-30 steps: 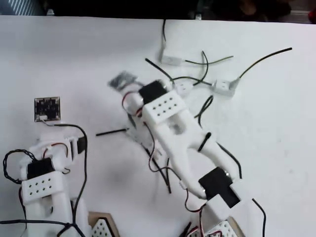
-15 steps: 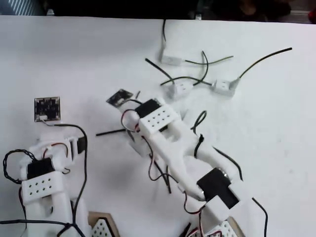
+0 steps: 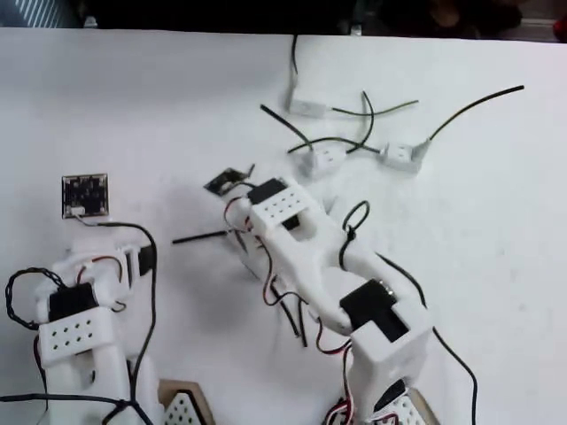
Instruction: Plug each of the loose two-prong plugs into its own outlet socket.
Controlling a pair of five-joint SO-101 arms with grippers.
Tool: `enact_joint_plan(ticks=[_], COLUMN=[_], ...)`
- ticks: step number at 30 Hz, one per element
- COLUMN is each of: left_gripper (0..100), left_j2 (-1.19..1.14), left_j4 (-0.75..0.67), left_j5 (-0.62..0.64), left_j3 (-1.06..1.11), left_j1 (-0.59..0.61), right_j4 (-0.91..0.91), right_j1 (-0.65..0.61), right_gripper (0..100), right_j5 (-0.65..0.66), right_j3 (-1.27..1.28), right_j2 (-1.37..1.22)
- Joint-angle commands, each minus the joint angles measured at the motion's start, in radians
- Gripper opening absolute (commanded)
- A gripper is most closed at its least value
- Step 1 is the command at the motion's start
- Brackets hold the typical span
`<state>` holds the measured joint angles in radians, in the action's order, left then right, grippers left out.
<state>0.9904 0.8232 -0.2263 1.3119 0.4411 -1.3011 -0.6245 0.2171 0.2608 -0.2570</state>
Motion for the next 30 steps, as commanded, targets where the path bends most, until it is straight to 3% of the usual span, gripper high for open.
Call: enact_joint_plan(ticks=[1,12,17,30], left_gripper=[32,32,32,32], left_j2=[0.025,0.025,0.025,0.025], left_j4=[-0.018,-0.018,-0.018,-0.018], left_j5=[0.003,0.003,0.003,0.003], left_j3=[-0.003,-0.003,-0.003,-0.003], left_j1=[0.005,0.005,0.005,0.005], right_j4=[0.010,0.005,-0.054,0.007], right_j1=[0.015,-0.010,-0.027,0.036], right_gripper=[5.2,2.5,14.6,11.0], right_j5=[0.000,-0.003,-0.008,-0.008], right_j3=[-0.040,-0.037,-0.040,-0.025], right_j2=[0.010,0.077,0.110,0.101])
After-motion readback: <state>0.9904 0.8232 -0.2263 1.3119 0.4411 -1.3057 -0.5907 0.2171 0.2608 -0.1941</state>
